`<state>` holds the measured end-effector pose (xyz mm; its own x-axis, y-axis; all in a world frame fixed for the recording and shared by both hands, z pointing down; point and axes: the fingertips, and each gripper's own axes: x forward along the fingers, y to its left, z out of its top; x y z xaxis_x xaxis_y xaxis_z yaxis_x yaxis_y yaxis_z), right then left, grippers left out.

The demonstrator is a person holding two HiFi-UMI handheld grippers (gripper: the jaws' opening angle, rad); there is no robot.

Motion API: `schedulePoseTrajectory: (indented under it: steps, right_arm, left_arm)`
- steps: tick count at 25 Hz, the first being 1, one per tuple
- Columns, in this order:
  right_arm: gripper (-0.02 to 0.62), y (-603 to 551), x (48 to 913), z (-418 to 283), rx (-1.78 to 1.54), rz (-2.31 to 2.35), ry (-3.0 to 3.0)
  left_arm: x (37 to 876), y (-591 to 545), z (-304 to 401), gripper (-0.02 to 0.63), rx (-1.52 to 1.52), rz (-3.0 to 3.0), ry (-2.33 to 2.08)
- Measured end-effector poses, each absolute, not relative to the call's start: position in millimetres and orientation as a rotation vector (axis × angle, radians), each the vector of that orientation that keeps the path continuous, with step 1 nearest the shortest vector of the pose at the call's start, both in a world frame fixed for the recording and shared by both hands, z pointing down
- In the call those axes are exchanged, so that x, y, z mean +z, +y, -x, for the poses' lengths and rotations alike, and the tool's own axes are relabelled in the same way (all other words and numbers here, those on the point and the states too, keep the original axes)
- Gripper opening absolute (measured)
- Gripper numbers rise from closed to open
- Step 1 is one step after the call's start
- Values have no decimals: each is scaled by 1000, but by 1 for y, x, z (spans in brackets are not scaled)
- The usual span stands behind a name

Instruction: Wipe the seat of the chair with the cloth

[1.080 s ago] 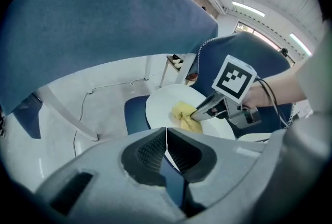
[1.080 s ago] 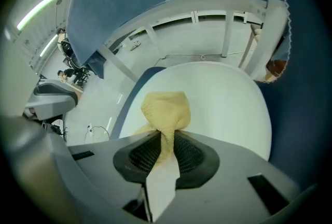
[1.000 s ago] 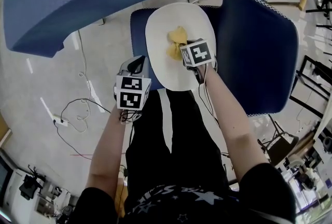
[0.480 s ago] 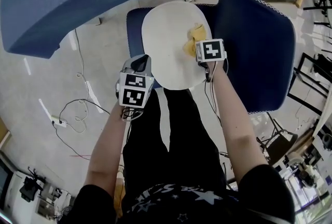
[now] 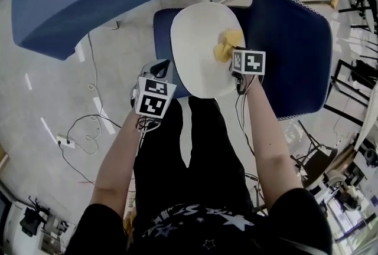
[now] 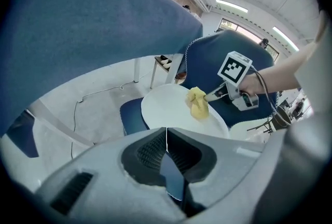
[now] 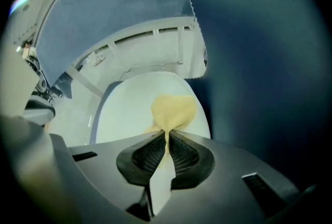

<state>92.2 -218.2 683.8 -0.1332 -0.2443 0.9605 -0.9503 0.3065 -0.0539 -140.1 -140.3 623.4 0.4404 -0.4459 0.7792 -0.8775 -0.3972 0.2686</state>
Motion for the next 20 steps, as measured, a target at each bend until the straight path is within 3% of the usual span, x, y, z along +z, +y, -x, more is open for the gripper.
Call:
schedulePoseTrajectory:
  steps: [11, 20]
  right_arm:
    - [21, -148, 597, 26, 1016, -890, -1915]
    - [21, -95, 688, 59, 961, -490, -1864]
  left_arm:
    - [614, -96, 184, 21, 810, -1931, -1145]
    - [647, -58, 158, 21, 817, -1814, -1166]
